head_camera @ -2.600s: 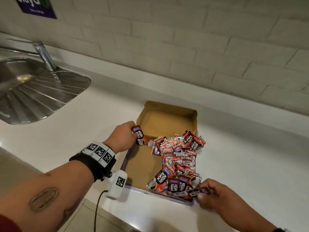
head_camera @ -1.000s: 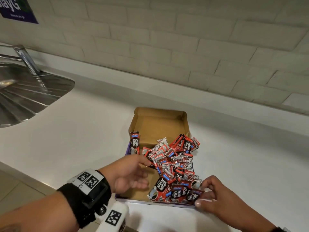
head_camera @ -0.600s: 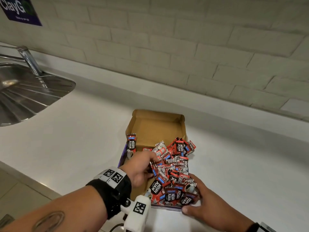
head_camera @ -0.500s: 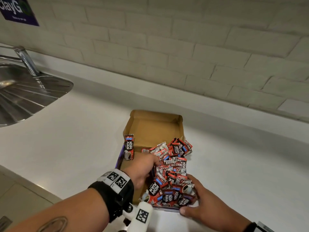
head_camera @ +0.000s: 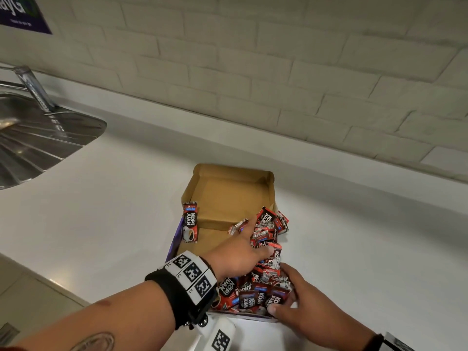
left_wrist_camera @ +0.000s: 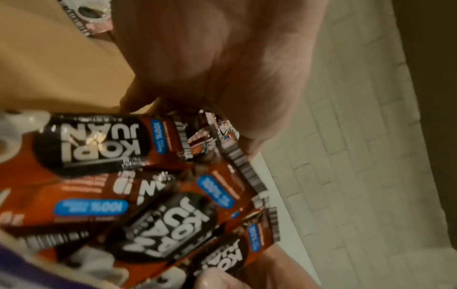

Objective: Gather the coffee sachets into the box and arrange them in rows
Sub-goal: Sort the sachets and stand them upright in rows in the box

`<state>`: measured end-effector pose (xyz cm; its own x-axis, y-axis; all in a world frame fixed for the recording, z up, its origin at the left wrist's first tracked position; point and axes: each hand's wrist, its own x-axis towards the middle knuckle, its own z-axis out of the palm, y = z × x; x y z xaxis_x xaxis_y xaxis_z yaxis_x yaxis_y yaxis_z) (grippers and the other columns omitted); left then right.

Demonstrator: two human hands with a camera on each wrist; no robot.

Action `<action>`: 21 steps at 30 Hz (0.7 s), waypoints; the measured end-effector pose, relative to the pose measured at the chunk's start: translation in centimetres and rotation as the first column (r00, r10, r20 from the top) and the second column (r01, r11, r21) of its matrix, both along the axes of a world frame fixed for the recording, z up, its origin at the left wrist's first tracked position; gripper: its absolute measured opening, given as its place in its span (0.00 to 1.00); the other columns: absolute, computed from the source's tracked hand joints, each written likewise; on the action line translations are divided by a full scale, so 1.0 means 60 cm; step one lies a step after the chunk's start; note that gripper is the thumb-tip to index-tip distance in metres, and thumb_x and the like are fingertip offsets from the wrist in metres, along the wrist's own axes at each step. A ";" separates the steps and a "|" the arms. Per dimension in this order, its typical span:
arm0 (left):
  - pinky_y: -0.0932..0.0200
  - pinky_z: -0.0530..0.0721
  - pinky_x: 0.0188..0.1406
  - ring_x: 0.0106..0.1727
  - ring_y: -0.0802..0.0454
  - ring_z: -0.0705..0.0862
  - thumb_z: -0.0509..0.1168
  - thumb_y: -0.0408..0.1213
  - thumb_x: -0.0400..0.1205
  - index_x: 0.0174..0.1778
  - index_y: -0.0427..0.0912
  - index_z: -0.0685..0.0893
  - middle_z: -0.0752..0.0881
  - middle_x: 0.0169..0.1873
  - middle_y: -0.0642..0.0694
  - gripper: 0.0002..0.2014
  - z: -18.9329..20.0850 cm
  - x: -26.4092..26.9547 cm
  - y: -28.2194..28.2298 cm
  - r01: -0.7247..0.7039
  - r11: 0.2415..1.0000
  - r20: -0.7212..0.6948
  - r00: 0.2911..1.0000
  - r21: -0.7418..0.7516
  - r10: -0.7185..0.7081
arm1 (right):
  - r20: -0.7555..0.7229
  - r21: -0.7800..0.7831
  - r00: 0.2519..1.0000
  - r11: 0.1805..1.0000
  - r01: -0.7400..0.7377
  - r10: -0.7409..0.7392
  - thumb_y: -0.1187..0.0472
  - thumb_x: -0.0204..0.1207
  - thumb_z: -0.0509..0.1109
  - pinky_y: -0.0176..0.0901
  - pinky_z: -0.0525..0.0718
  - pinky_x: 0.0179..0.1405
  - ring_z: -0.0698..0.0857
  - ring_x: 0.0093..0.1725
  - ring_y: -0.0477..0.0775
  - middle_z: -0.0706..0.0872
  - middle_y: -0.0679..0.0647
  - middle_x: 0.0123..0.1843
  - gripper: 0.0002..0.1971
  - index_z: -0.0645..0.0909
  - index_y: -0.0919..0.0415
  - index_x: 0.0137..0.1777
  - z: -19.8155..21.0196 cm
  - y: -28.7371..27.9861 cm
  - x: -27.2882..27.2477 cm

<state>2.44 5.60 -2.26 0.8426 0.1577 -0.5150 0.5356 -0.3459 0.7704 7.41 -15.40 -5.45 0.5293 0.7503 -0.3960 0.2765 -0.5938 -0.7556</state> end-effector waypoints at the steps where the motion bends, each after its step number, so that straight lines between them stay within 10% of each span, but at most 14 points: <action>1: 0.56 0.78 0.73 0.71 0.53 0.82 0.64 0.63 0.82 0.86 0.68 0.40 0.77 0.78 0.54 0.45 0.003 0.000 0.003 0.006 1.000 0.012 1.000 0.005 -0.006 | 0.002 0.002 1.000 1.000 0.002 -0.002 0.46 0.77 0.79 0.25 0.82 0.55 0.90 0.50 0.38 0.85 0.31 0.61 0.35 0.57 0.25 0.71 -0.001 0.001 0.001; 6: 0.56 0.71 0.74 0.76 0.48 0.77 0.62 0.54 0.87 0.89 0.57 0.43 0.72 0.81 0.49 0.40 0.004 -0.012 0.031 -0.197 0.980 0.065 0.978 -0.039 0.200 | -0.017 0.008 1.000 1.000 -0.005 0.005 0.44 0.76 0.78 0.33 0.84 0.60 0.90 0.52 0.39 0.83 0.30 0.69 0.35 0.57 0.22 0.71 -0.002 -0.004 0.003; 13: 0.55 0.78 0.36 0.50 0.46 0.83 0.63 0.28 0.81 0.73 0.45 0.70 0.83 0.54 0.39 0.24 -0.031 -0.018 0.080 -0.522 0.844 -0.012 0.851 -0.121 0.524 | -0.025 0.011 1.000 1.000 0.004 -0.004 0.44 0.75 0.79 0.29 0.83 0.58 0.90 0.53 0.38 0.84 0.30 0.68 0.36 0.57 0.21 0.70 0.001 -0.005 0.002; 21: 0.48 0.87 0.48 0.49 0.47 0.85 0.62 0.30 0.83 0.62 0.48 0.74 0.85 0.52 0.42 0.14 -0.021 -0.018 0.073 -0.467 0.884 0.033 0.884 0.003 0.467 | 0.001 -0.011 1.000 1.000 0.006 -0.006 0.41 0.72 0.81 0.31 0.83 0.61 0.88 0.55 0.36 0.80 0.28 0.71 0.37 0.58 0.23 0.70 0.006 -0.010 0.000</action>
